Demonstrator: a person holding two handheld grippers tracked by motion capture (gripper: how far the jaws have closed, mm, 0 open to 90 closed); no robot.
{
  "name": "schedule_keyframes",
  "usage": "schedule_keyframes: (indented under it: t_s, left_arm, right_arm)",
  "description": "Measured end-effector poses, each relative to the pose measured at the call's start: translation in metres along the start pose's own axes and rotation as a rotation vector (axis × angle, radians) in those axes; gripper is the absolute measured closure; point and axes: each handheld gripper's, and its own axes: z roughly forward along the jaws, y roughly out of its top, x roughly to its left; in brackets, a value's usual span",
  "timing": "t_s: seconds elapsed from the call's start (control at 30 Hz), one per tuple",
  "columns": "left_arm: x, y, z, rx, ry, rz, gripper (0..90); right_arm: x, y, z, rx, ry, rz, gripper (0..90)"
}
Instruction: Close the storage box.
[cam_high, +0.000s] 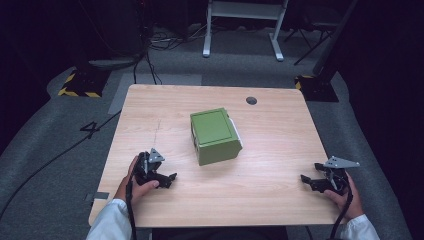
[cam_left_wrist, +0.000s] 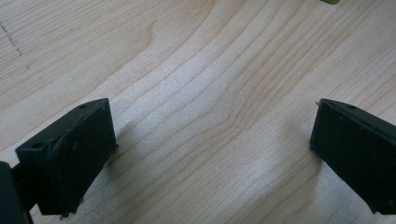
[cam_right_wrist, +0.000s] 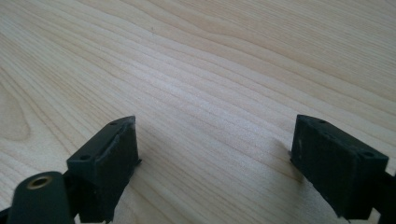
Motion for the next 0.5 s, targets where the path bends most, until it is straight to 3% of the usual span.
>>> schedule_keyframes:
  t_s: [0.5]
  left_arm:
    - [0.0003, 0.0004, 0.0004, 0.0, -0.003, -0.001, 0.1]
  right_arm:
    - [-0.0001, 0.0, 0.0, 0.0, 0.001, 0.0, 15.0]
